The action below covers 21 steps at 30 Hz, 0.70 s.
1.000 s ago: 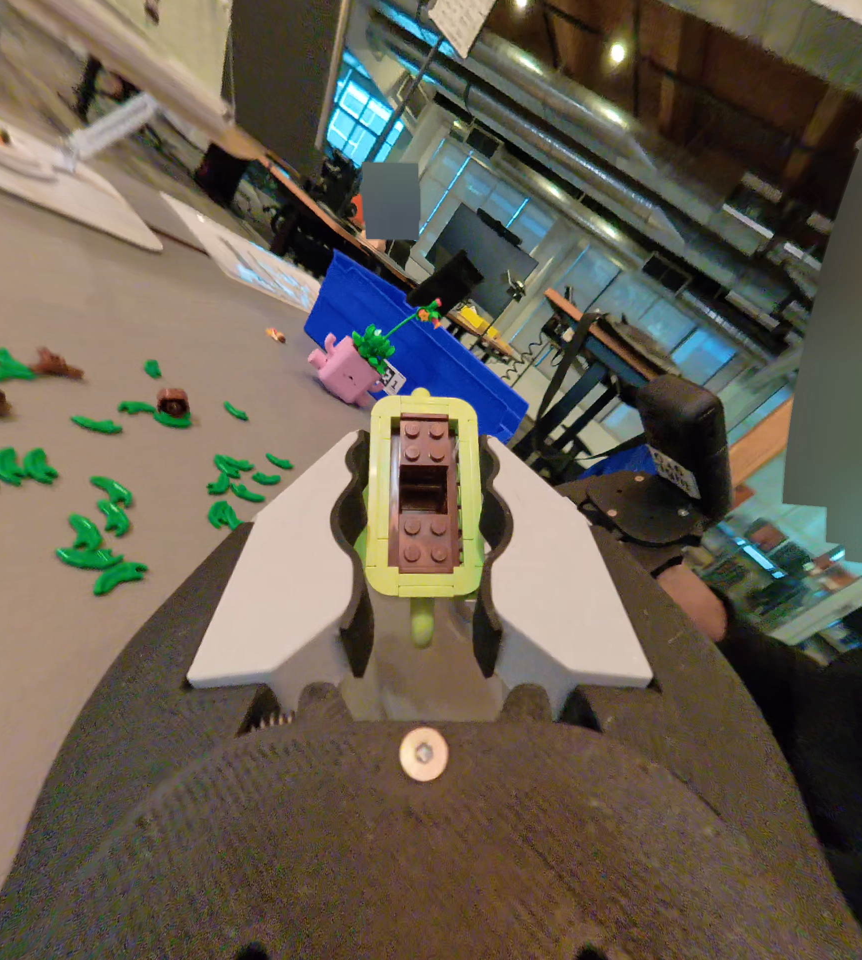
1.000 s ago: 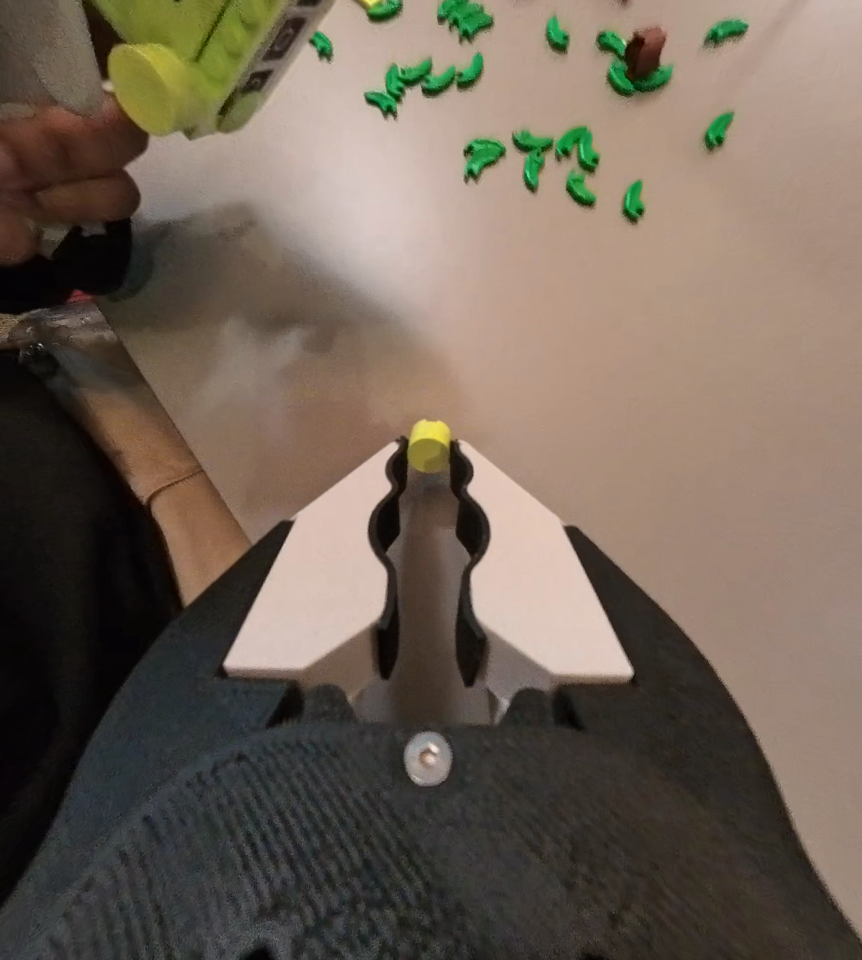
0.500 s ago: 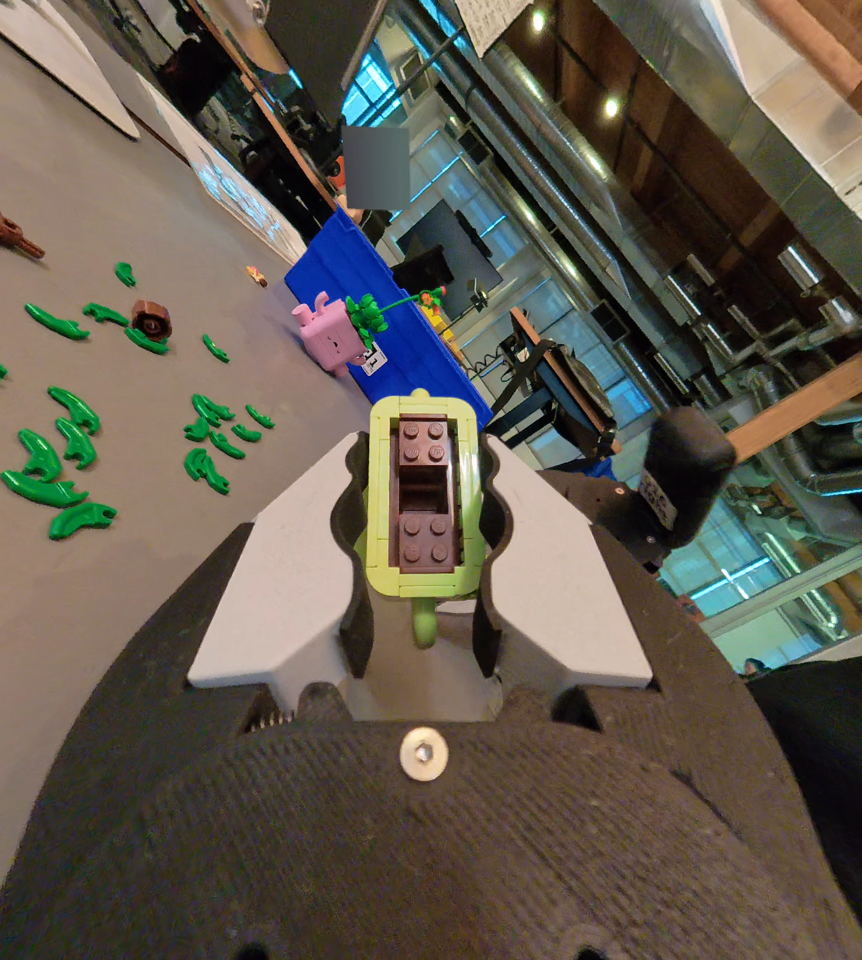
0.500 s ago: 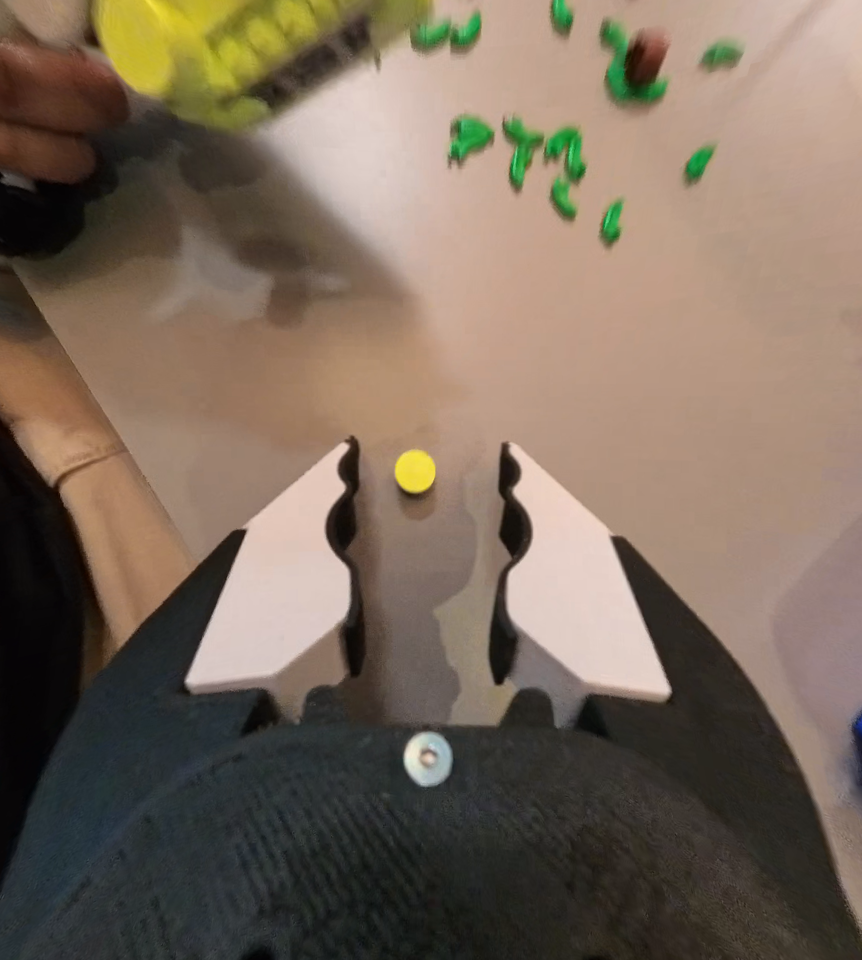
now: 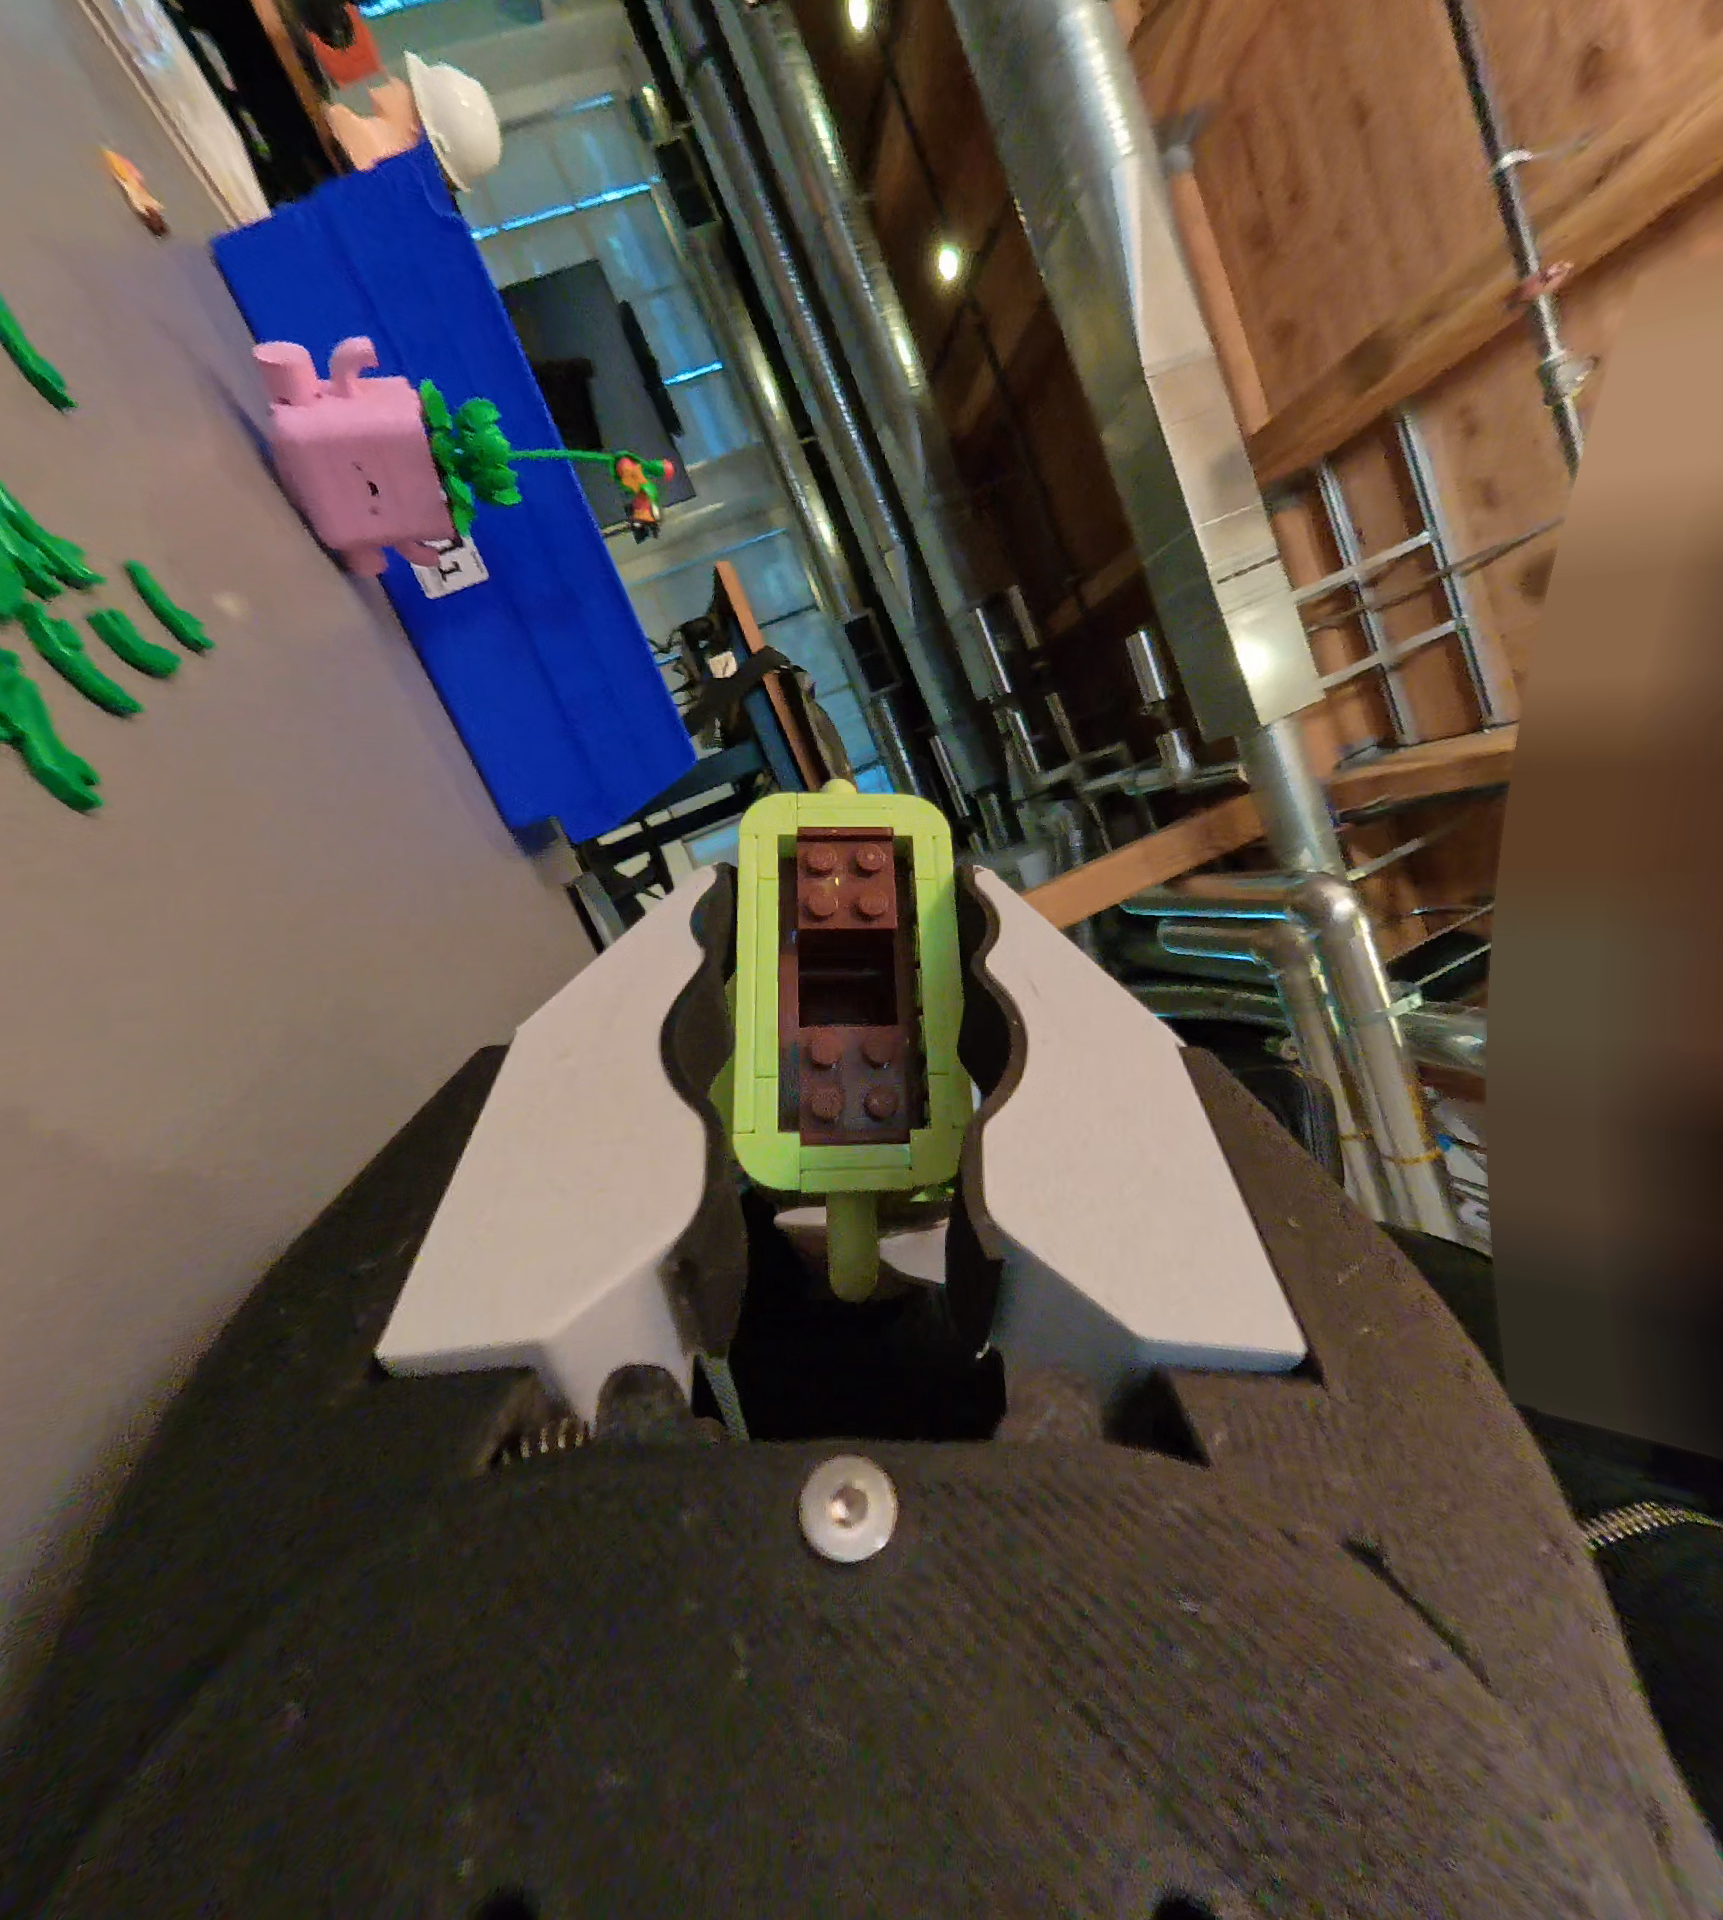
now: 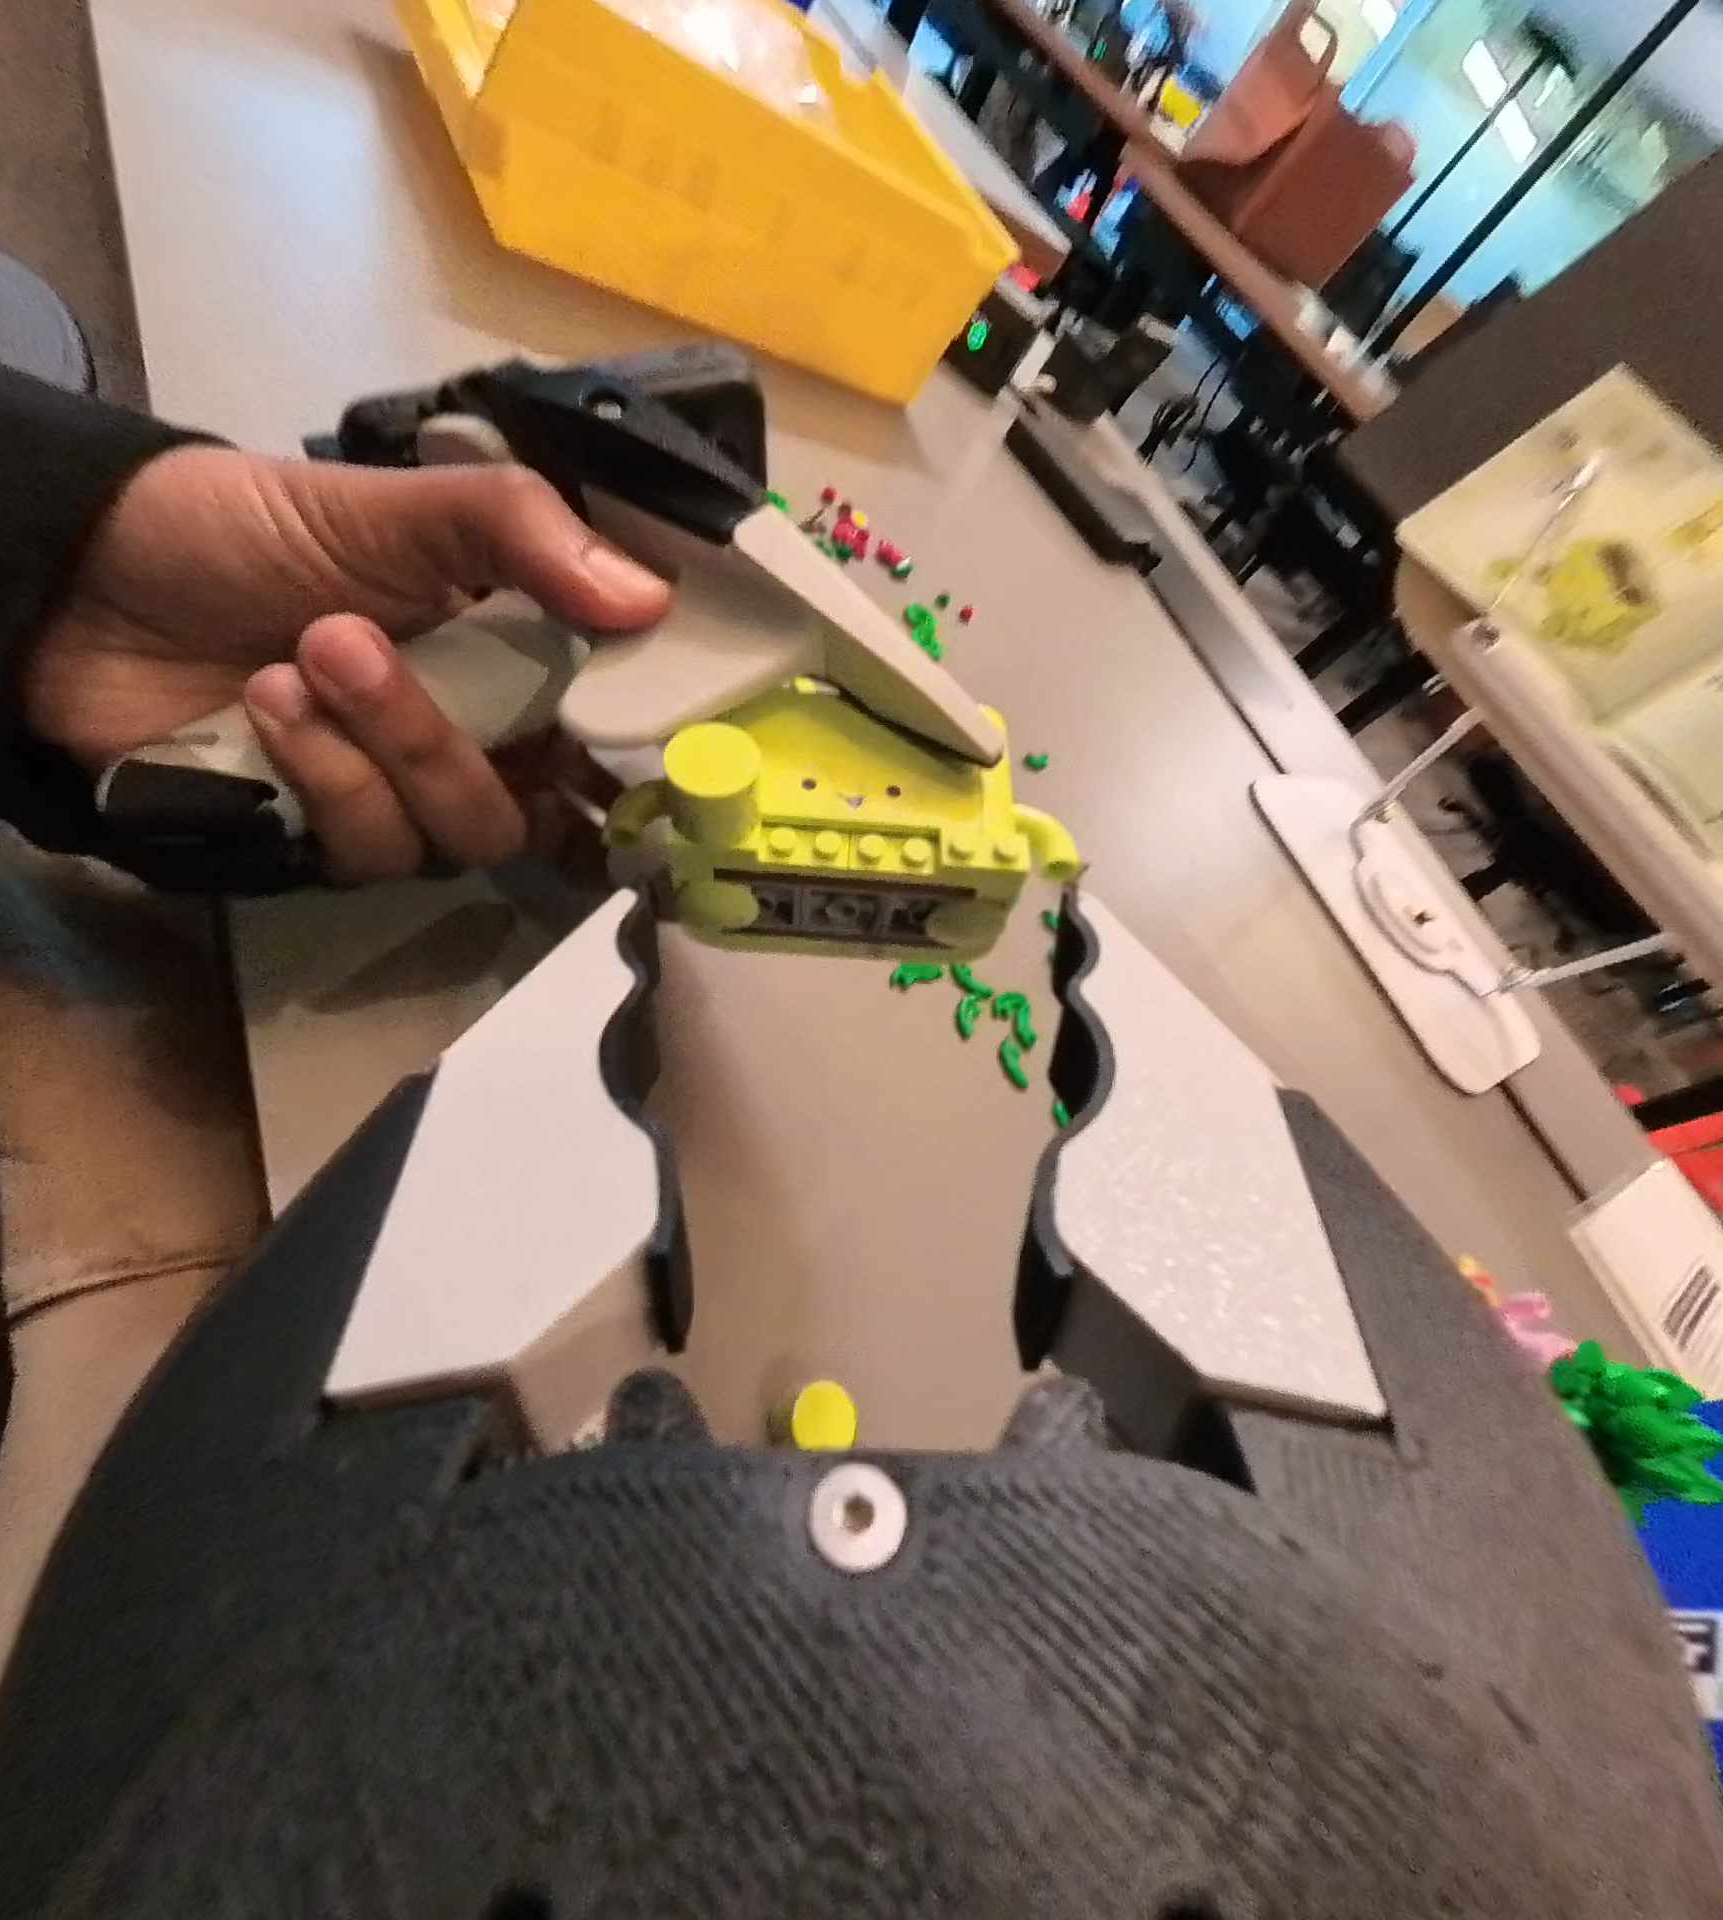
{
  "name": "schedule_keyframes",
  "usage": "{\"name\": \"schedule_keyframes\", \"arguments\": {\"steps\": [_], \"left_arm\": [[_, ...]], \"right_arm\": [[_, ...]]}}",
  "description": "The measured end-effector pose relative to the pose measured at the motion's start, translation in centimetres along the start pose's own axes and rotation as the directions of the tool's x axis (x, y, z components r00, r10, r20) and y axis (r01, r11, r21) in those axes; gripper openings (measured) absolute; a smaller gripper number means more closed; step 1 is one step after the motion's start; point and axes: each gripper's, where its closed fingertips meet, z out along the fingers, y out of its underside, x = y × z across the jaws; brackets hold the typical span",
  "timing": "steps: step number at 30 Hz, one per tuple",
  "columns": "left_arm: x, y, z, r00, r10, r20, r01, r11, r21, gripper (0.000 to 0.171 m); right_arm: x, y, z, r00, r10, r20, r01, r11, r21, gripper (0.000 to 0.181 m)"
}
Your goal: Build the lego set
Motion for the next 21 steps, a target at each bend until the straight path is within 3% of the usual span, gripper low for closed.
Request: {"name": "schedule_keyframes", "arguments": {"steps": [9,15,21], "left_arm": [[0.5,0.2,0.1,1.000,0.005,-0.016,-0.005,1.000,0.000,0.040],[1.7,0.6,0.3,0.995,-0.011,-0.095,0.009,1.000,-0.024,0.042],[3.2,0.1,-0.3,0.974,-0.087,-0.207,0.072,0.994,-0.079,0.066]], "right_arm": [[-0.5,-0.5,0.7,1.000,-0.007,0.010,0.007,1.000,-0.004,0.068],[-0.3,-1.4,-0.2,1.000,0.005,0.000,-0.005,0.999,0.043,0.068],[0.7,-2.7,-1.8,0.991,0.132,0.038,-0.137,0.974,0.182,0.067]]}}
